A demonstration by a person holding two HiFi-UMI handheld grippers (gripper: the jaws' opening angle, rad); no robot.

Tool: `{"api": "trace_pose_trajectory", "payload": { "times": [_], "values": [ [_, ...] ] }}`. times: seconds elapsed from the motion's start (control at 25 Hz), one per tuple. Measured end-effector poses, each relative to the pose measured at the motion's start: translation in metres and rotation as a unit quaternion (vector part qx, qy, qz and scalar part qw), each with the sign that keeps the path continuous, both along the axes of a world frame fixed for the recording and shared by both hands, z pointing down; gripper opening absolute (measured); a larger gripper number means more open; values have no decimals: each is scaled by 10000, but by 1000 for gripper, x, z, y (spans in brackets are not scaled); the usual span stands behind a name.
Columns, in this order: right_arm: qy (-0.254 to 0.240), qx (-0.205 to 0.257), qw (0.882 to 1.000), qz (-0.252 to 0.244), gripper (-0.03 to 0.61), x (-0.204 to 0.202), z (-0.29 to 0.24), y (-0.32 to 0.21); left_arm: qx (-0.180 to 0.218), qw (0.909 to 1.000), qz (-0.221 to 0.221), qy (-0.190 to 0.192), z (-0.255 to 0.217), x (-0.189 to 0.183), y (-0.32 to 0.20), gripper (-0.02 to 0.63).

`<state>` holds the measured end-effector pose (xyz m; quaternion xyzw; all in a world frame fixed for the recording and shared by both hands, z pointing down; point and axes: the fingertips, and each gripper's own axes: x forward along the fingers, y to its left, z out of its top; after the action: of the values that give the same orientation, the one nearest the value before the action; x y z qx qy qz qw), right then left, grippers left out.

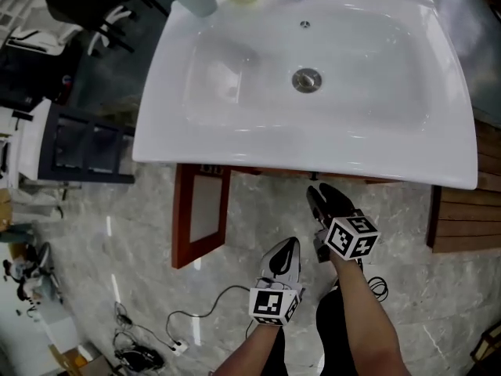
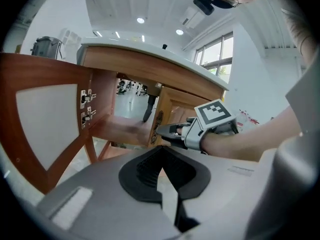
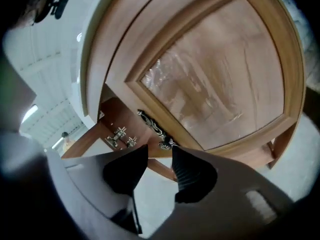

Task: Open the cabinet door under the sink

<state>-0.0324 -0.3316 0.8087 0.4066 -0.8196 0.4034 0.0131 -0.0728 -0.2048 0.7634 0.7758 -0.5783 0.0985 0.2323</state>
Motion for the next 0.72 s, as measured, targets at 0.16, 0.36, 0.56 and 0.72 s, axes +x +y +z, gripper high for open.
{"api": "trace_pose_trajectory", "payload": {
  "times": [0.16, 0.36, 0.56, 0.72],
  "values": [
    [-762, -524, 9955, 220, 156, -8, 11, -17, -89, 9997, 249, -15, 7, 0, -4, 18],
    [-922, -646, 9925, 481, 114, -9, 14, -25, -306, 9993, 223, 27, 20, -11, 4, 18],
    [-339, -511, 9962, 621, 87, -9, 12, -22, -428, 9990, 144, 57, 24, -25, 16, 18],
    [-325, -559, 9954, 711, 87, -8, 11, -13, -508, 9986, 113, 23, 24, -38, 24, 18]
  ]
}}
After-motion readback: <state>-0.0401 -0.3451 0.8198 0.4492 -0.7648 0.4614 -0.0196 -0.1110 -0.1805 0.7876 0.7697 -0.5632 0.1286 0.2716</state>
